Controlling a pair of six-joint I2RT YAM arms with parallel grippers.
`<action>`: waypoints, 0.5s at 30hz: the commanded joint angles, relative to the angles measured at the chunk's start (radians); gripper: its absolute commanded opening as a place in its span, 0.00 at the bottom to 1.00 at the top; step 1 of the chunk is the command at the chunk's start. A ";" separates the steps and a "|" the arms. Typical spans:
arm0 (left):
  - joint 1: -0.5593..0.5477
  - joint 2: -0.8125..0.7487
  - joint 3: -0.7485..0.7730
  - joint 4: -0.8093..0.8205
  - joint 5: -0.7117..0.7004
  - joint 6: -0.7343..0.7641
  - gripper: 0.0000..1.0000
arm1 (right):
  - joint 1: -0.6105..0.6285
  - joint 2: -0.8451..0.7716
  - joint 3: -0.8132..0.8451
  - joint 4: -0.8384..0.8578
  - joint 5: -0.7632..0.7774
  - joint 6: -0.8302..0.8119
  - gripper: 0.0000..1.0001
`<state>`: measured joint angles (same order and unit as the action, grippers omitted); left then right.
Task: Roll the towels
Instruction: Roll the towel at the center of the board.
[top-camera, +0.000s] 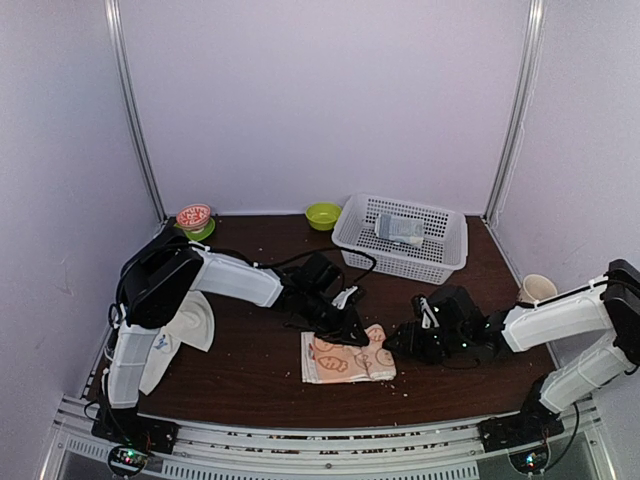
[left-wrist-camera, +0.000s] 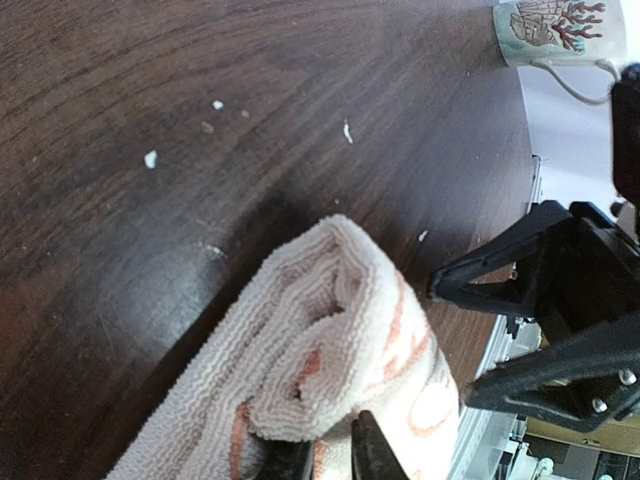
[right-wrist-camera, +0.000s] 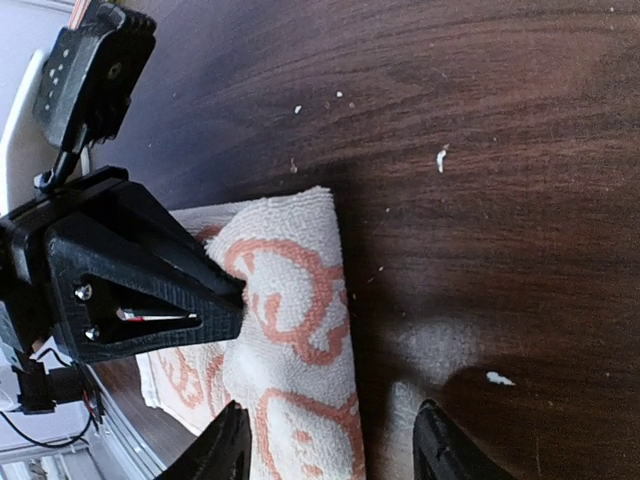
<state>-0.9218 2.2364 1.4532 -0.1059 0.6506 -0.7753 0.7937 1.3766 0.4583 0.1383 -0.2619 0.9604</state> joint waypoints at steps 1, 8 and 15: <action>0.007 0.006 -0.035 -0.086 -0.068 0.019 0.16 | -0.024 0.057 -0.047 0.179 -0.091 0.085 0.53; 0.007 0.009 -0.031 -0.086 -0.071 0.021 0.16 | -0.025 0.108 -0.062 0.177 -0.118 0.088 0.37; 0.008 0.003 -0.027 -0.100 -0.073 0.027 0.16 | -0.017 0.130 -0.035 0.147 -0.125 0.059 0.15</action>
<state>-0.9218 2.2364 1.4528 -0.1062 0.6491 -0.7734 0.7727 1.4998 0.4122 0.3370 -0.3855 1.0454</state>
